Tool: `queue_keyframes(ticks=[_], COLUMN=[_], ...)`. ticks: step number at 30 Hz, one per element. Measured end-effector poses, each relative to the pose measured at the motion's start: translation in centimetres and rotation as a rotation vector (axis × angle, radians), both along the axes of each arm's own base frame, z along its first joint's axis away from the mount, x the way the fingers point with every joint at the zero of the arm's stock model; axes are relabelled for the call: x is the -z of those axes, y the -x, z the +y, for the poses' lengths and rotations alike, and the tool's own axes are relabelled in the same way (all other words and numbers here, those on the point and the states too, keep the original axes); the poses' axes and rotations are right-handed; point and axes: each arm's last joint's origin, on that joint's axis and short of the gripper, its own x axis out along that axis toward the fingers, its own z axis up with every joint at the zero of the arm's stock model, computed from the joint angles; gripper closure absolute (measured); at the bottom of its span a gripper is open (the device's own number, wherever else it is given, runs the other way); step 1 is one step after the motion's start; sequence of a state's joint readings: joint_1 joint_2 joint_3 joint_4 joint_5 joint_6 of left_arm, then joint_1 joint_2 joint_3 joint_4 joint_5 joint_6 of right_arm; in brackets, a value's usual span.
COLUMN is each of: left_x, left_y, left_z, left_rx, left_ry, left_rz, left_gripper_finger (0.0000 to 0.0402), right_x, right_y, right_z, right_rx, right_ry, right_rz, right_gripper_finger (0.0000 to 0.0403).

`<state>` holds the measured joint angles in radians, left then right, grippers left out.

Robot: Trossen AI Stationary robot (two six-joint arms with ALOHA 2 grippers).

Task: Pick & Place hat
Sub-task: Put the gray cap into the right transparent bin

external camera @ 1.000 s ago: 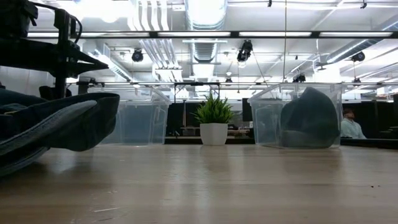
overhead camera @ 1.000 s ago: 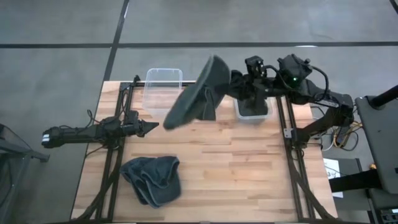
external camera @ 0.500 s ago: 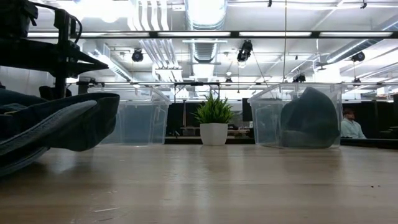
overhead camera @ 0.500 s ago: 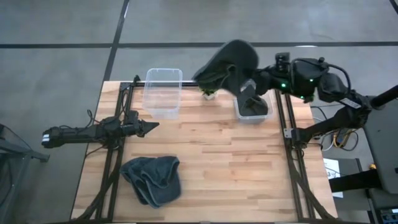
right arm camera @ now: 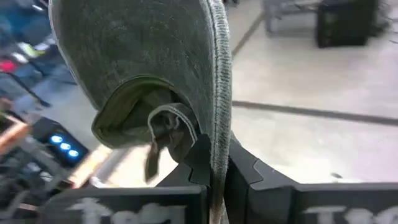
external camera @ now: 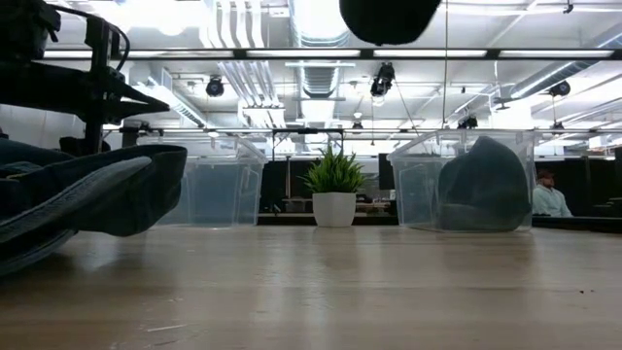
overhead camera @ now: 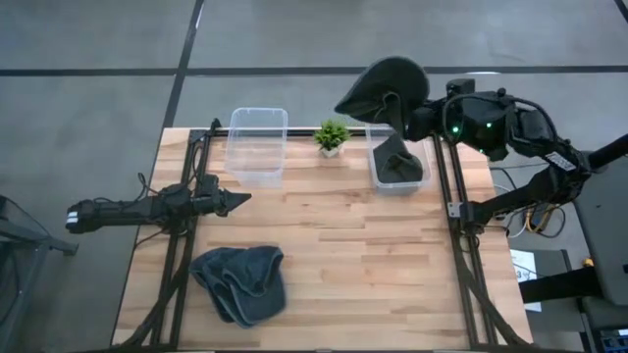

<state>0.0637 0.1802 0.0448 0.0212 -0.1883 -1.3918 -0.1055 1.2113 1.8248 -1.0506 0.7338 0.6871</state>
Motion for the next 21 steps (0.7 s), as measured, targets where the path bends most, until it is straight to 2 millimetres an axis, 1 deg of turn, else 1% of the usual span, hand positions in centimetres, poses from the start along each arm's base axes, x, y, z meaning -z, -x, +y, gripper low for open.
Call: queue_keyframes(ticks=[4,7,11,14,16,17,19,21], left_x=[0.0,0.1,0.1,0.1,0.1,0.2,0.2,0.2], left_y=[0.0,0.0,0.0,0.0,0.0,0.0,0.0,0.0], left_z=[0.1,0.1,0.1,0.1,0.1,0.1,0.1,0.1], left_rx=[-0.024,-0.030,-0.030,-0.030,-0.030,-0.030,-0.030,-0.030], left_ry=[-0.003,-0.003,-0.003,-0.003,-0.003,-0.003,-0.003,-0.003], left_rz=[0.002,0.007,0.011,0.012,0.015,0.016,0.016,0.016], left_gripper_finger=[0.0401,0.0401,0.0401,0.0401,0.0401,0.0401,0.0401,0.0401], right_x=[-1.0,-1.7,-2.1,-2.4,-2.2,-2.1,-1.3,-1.0], right_y=[1.0,1.1,0.7,-0.3,-0.9,-1.0,-0.8,-1.0], right_z=[-0.8,-1.6,-3.2,-4.8,-5.8,-6.4,-7.6,-8.7], right_rx=[0.063,0.094,0.086,0.049,0.027,0.017,0.037,0.053], right_ry=[-0.033,-0.077,-0.171,-0.194,-0.217,-0.239,-0.301,-0.314], right_rz=[0.099,0.161,0.244,0.268,0.263,0.254,0.297,0.305], right_gripper_finger=[0.0391,0.0391,0.0391,0.0391,0.0391,0.0391,0.0391,0.0391])
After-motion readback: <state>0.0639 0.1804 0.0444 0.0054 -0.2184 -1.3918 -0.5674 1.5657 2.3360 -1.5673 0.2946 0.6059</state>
